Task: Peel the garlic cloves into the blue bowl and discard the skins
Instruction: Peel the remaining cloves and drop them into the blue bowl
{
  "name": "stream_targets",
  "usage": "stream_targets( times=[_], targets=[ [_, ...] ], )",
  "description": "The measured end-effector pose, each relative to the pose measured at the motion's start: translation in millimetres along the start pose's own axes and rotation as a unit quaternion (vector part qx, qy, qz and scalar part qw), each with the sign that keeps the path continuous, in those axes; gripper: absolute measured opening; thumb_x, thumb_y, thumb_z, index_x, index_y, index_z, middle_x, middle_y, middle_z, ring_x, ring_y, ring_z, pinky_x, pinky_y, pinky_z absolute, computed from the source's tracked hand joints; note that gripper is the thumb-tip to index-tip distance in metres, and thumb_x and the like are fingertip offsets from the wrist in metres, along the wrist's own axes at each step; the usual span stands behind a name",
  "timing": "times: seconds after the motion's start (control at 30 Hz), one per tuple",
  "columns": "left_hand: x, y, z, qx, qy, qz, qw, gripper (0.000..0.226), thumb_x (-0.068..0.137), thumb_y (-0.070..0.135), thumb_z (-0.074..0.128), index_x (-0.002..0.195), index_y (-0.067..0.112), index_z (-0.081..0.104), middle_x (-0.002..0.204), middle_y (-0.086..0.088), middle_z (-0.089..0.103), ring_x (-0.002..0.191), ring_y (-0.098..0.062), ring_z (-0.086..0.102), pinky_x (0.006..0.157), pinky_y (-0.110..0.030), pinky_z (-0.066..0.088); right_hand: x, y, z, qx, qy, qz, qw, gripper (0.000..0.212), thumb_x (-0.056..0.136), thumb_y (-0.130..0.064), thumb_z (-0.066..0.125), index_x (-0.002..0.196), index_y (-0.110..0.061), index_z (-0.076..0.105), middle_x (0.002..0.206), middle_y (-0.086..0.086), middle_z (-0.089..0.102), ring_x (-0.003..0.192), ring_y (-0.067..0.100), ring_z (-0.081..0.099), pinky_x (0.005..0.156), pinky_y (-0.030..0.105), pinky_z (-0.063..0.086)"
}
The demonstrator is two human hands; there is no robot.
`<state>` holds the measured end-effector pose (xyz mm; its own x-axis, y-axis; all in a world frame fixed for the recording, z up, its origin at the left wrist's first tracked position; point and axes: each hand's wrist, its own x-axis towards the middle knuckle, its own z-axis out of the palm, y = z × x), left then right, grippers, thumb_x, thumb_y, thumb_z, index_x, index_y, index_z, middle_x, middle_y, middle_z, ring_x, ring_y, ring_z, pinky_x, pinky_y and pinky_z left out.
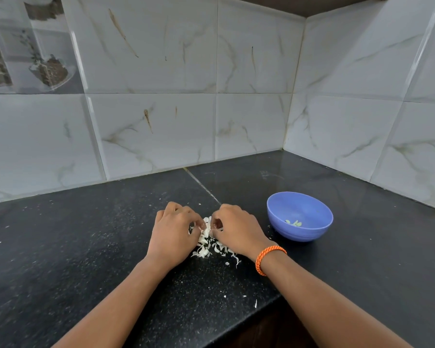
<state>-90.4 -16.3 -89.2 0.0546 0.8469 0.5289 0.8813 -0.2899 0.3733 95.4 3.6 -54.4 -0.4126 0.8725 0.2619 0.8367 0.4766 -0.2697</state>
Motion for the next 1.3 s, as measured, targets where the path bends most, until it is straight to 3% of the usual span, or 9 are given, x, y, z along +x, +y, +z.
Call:
stream_targets(
  times=[0.17,0.3,0.53,0.77,0.97,1.07,1.3],
  targets=[
    [0,3,-2,-0.011,0.041,-0.004,0.999,0.018,0.095,0.023,0.072,0.098,0.039,0.078,0.101,0.025,0.07,0.115,-0.009,0.047,0.096,-0.033,0.029,-1,5,-3,0.054,0.044,0.019,0.997,0.008,0.098,-0.022,0.068,0.092,-0.027,0.068,0.091,-0.01,0.068,0.08,0.012,0.066,0.071,0.035,0.057],
    [0,9,-4,-0.037,0.072,0.007,0.997,0.02,0.095,0.023,0.073,0.104,0.04,0.078,0.102,0.025,0.07,0.115,-0.008,0.047,0.094,-0.033,0.032,-9,16,-5,0.163,0.094,0.015,0.982,0.018,0.095,-0.015,0.072,0.095,-0.032,0.067,0.082,-0.01,0.071,0.072,0.009,0.068,0.068,0.035,0.059],
    [-4,24,2,-0.114,0.013,0.048,0.992,0.006,0.092,0.042,0.081,0.098,0.042,0.079,0.099,0.03,0.071,0.116,-0.004,0.047,0.102,-0.041,0.04,-42,27,-5,0.353,0.128,-0.005,0.927,0.024,0.095,-0.011,0.078,0.112,-0.027,0.071,0.092,-0.004,0.076,0.088,0.013,0.073,0.076,0.023,0.058],
    [-4,28,1,-0.166,0.017,0.026,0.986,0.031,0.083,0.071,0.069,0.093,0.043,0.079,0.097,0.033,0.072,0.111,0.002,0.052,0.095,-0.044,0.05,-44,25,1,0.409,0.162,0.019,0.898,0.018,0.092,-0.013,0.082,0.103,-0.025,0.075,0.095,-0.005,0.077,0.091,0.016,0.073,0.078,0.028,0.061],
    [-3,31,1,-0.194,0.012,0.004,0.981,0.01,0.09,0.047,0.083,0.089,0.038,0.078,0.093,0.03,0.071,0.102,-0.001,0.056,0.085,-0.032,0.048,-41,20,5,0.479,0.14,0.039,0.866,0.02,0.088,-0.009,0.085,0.1,-0.024,0.08,0.092,-0.002,0.078,0.086,0.014,0.072,0.076,0.028,0.059],
    [-2,32,0,-0.234,-0.006,-0.001,0.972,0.009,0.093,0.042,0.082,0.087,0.037,0.077,0.09,0.025,0.074,0.097,-0.006,0.06,0.083,-0.03,0.046,-40,21,4,0.538,0.128,0.043,0.832,0.021,0.088,-0.005,0.083,0.103,-0.02,0.081,0.091,0.005,0.077,0.083,0.014,0.07,0.074,0.024,0.055],
    [-3,36,0,-0.241,0.025,0.0,0.97,0.012,0.096,0.031,0.08,0.087,0.035,0.075,0.089,0.021,0.073,0.092,-0.009,0.064,0.08,-0.033,0.051,-35,17,10,0.629,0.124,0.065,0.764,0.016,0.093,0.004,0.073,0.1,-0.006,0.082,0.097,0.02,0.079,0.084,0.023,0.071,0.084,0.035,0.057]
  ],
)
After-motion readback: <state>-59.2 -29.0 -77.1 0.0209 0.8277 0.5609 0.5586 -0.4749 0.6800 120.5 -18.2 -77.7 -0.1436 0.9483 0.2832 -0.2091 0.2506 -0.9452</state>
